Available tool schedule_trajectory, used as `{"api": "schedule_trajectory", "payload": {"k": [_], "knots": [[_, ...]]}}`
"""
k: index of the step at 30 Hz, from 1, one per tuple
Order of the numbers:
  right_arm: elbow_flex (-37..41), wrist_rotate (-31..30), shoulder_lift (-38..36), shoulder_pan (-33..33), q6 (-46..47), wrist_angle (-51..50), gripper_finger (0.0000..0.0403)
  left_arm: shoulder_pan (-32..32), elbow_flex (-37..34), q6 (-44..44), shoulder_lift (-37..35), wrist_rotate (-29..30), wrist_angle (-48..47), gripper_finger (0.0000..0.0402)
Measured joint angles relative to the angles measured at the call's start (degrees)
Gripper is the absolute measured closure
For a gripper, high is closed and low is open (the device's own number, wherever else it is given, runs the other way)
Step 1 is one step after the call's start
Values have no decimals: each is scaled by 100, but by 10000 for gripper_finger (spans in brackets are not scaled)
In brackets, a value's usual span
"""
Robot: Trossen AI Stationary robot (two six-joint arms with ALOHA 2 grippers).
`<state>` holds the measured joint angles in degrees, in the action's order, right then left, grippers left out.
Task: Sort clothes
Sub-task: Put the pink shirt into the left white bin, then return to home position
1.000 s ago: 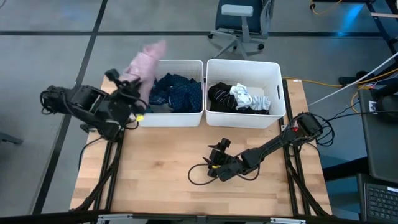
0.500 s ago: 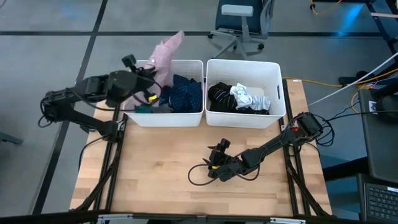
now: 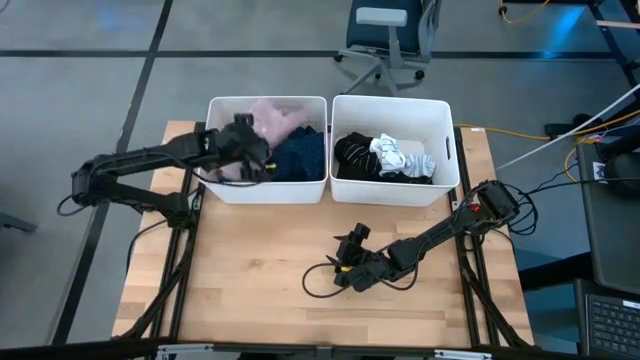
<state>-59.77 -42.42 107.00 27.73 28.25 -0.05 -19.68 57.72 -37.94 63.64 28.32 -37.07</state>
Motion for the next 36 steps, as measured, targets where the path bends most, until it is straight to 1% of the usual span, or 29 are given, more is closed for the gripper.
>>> {"api": "schedule_trajectory", "payload": {"k": [5,9,13,15,17,20,23,26,31,36], "knots": [[0,1,0,-2,153,2,123,-237,-849,-26,4,-135,213,385],[-2,1,0,-2,152,2,123,-378,-1335,38,13,-136,533,384],[-1,-2,0,0,148,-2,123,-376,-1476,-69,15,-44,707,379],[-2,-11,0,0,135,-6,123,-374,-1478,46,16,31,811,364],[0,-15,0,0,131,-4,123,-368,-1478,224,17,235,943,338],[0,-23,0,0,131,-4,123,-357,-1387,468,17,511,897,292],[-1,-42,0,0,142,-4,123,-269,-1182,802,-25,533,776,251],[0,-45,0,0,142,-4,123,-89,-867,903,-148,539,579,221],[0,40,0,0,144,-2,123,185,-320,947,-592,539,440,199],[0,465,0,-1,148,-3,123,438,26,1098,-1203,519,387,197]]}}
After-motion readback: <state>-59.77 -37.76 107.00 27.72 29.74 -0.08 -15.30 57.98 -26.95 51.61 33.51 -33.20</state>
